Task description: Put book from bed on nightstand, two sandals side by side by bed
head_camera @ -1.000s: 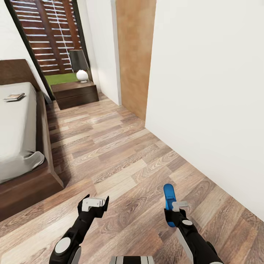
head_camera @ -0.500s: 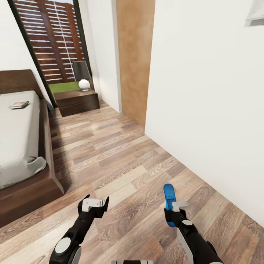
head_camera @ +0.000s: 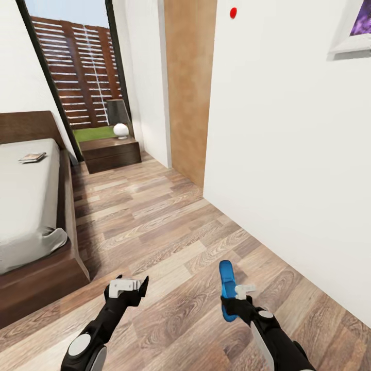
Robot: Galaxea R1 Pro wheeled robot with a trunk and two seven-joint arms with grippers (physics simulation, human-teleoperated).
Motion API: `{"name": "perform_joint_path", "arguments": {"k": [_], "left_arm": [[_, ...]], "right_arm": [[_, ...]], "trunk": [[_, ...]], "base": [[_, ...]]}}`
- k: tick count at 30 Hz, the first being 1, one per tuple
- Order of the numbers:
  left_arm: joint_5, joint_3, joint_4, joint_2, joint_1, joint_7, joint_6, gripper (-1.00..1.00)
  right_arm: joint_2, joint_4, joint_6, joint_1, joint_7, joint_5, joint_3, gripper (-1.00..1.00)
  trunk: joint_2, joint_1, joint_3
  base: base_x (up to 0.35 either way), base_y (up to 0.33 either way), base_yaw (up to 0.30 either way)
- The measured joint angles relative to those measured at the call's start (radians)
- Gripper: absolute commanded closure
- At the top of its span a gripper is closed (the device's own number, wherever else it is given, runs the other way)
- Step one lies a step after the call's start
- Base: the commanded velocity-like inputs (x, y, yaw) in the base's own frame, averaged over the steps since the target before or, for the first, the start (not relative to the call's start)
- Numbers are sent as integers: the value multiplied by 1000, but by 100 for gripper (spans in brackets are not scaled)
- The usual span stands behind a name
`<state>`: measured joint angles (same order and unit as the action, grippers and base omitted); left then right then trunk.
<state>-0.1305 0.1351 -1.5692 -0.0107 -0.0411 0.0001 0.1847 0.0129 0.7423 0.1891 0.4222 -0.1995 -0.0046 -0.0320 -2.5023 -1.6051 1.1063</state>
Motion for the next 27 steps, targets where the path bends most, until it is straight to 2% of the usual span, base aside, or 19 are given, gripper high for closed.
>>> {"name": "perform_joint_path", "arguments": {"k": [2, 3, 5, 6, 10, 12, 14, 16, 19, 25, 26, 27], "left_arm": [[-27, -1, 0, -30, 0, 0, 0, -100], [-53, -3, 0, -55, 0, -1, 0, -100], [-100, -6, 0, -93, 0, -5, 0, -100], [-142, -7, 0, -127, 0, -29, 0, -100], [-254, -8, 2, -238, 0, -188, -1, -100], [-284, -21, 14, -272, 0, -240, -2, -100], [-295, -34, 35, -284, 0, -258, -3, -100], [-300, -44, 121, -290, 0, -272, -8, -100], [-303, -48, 189, -291, 0, -280, -11, -100], [-303, -48, 221, -291, 0, -284, -11, -100], [-303, -48, 222, -292, 0, -284, -11, -100], [-305, -48, 226, -292, 0, -284, -10, -100]], "right_arm": [[-11, 0, 1, -1, -96, 0, 6, 100], [-38, -1, 1, -1, -166, 1, 12, 100], [-78, -2, 1, -2, -242, -5, 13, 100], [-99, -8, 0, -2, -279, -21, 14, 100], [-132, -42, -1, -2, -316, -106, 14, 100], [-137, -50, -1, -2, -321, -128, 14, 100], [-139, -54, 0, -2, -322, -137, 14, 100], [-141, -57, 0, -2, -322, -142, 14, 100], [-142, -70, 0, -3, -322, -144, 14, 100], [-144, -88, -1, -6, -323, -145, 15, 100], [-148, -92, -2, -8, -324, -145, 15, 100], [-195, -160, -27, -16, -328, -173, 14, 100]], "trunk": [[0, 1, -8], [1, 1, -12], [1, 2, -19], [1, 3, -23], [2, 5, -39], [3, 5, -43], [3, 5, -43], [3, 5, -43], [3, 5, -43], [3, 5, -43], [3, 5, -43], [3, 5, -43]], "base": [[0, 0, 0], [0, 0, 0], [0, 0, 0], [0, 0, 0], [0, 0, 0], [0, 0, 0], [0, 0, 0], [0, 0, 0], [0, 0, 0], [0, 0, 0], [0, 0, 0], [0, 0, 0]]}}
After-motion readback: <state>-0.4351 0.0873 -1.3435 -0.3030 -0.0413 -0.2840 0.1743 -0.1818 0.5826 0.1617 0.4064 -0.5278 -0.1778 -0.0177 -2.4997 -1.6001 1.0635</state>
